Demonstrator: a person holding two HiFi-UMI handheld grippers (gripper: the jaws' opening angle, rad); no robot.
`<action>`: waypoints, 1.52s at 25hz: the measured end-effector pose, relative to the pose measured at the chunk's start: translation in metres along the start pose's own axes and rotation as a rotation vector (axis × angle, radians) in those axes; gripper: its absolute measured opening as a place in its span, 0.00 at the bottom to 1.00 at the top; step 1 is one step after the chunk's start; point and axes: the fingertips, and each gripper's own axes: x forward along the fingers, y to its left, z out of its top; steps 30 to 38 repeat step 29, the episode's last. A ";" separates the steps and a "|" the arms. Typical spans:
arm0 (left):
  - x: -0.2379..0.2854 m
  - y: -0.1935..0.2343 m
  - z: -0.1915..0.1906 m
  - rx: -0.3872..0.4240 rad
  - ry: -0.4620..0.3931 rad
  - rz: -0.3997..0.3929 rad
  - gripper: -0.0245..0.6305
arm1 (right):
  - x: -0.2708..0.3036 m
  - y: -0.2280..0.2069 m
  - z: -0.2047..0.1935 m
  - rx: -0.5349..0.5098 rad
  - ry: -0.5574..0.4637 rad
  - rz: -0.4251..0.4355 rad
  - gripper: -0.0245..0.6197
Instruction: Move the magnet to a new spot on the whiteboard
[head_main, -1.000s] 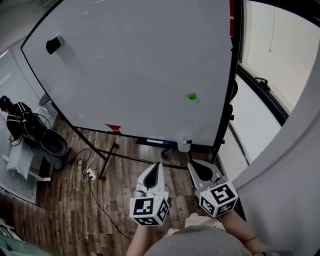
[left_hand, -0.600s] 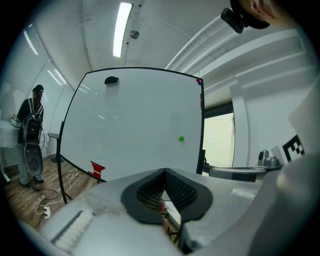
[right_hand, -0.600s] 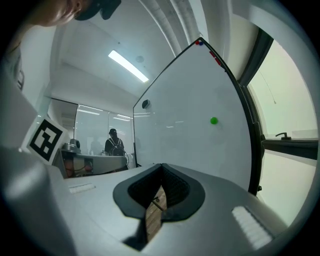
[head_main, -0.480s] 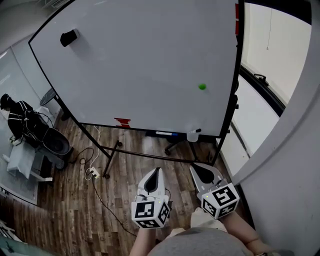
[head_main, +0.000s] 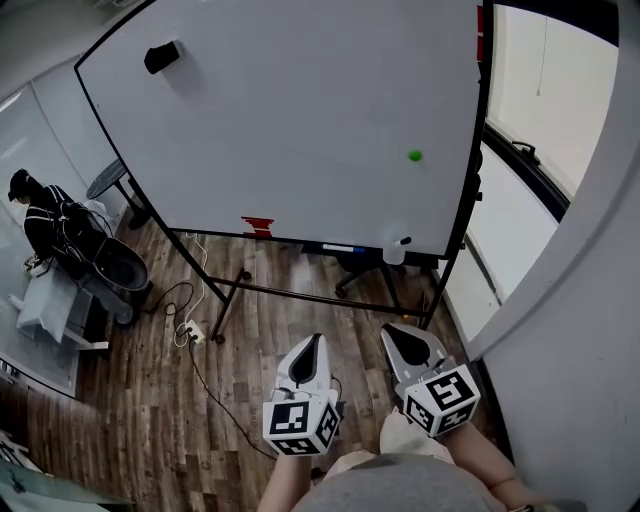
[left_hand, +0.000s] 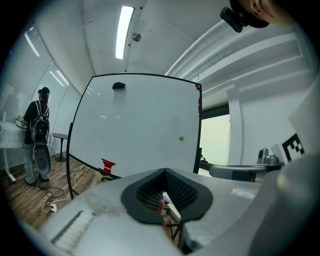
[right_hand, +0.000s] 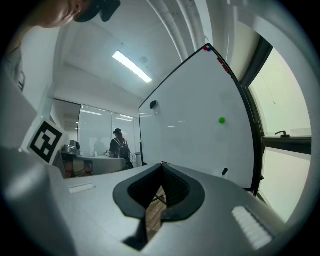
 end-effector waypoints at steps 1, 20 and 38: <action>-0.003 0.000 0.000 -0.001 0.000 -0.001 0.04 | -0.001 0.002 -0.001 0.002 0.000 0.000 0.02; -0.011 -0.005 0.004 0.006 -0.009 -0.028 0.04 | -0.011 0.010 0.003 -0.036 -0.005 -0.021 0.03; -0.011 -0.006 0.010 0.010 -0.012 -0.039 0.04 | -0.008 0.015 0.008 -0.046 0.001 -0.013 0.03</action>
